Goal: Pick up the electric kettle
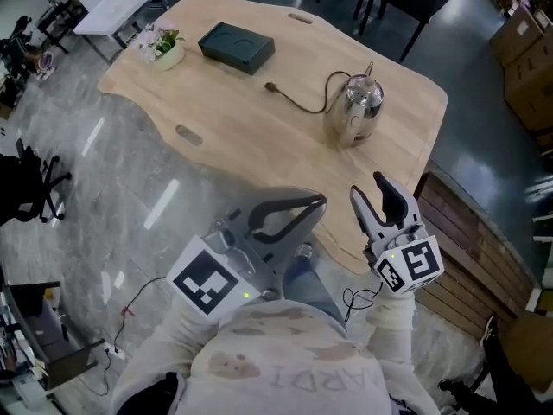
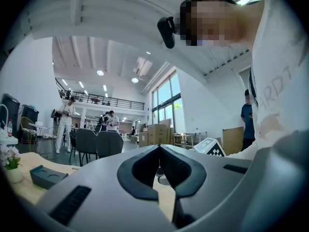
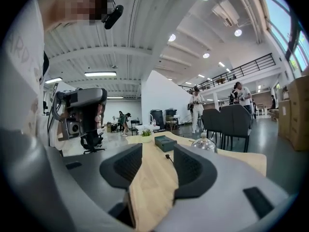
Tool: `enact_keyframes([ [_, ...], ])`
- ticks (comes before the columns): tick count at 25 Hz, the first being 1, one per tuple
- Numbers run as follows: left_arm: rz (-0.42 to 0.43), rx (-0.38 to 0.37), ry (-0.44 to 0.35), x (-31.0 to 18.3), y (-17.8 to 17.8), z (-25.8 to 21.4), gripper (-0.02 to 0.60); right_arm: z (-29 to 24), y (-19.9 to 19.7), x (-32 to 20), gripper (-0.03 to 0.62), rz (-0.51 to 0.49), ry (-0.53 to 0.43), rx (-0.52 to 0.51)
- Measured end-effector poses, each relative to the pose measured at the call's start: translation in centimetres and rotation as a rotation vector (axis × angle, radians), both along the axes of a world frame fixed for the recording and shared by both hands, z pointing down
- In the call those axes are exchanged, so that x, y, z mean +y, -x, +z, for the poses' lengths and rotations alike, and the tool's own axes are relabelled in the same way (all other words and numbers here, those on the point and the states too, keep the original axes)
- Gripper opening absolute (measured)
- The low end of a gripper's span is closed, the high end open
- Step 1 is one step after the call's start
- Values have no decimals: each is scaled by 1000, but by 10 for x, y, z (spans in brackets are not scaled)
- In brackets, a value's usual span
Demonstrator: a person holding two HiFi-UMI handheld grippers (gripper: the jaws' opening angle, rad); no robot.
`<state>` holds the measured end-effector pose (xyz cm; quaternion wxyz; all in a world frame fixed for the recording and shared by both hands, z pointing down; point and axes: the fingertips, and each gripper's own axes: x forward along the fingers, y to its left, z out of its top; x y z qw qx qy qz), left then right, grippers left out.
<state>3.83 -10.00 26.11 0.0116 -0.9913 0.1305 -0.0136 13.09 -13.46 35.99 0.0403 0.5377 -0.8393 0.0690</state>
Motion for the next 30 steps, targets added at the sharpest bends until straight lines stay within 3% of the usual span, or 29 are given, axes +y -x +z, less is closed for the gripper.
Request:
enact_keyframes([
  [18,-56,-76,49,-60,-47,23,12,84,-46,-82,198,-71,159,-46],
  [30,-90,-115,55,-84,-60,34,12,116,-46,-112,204,-149,223,-67],
])
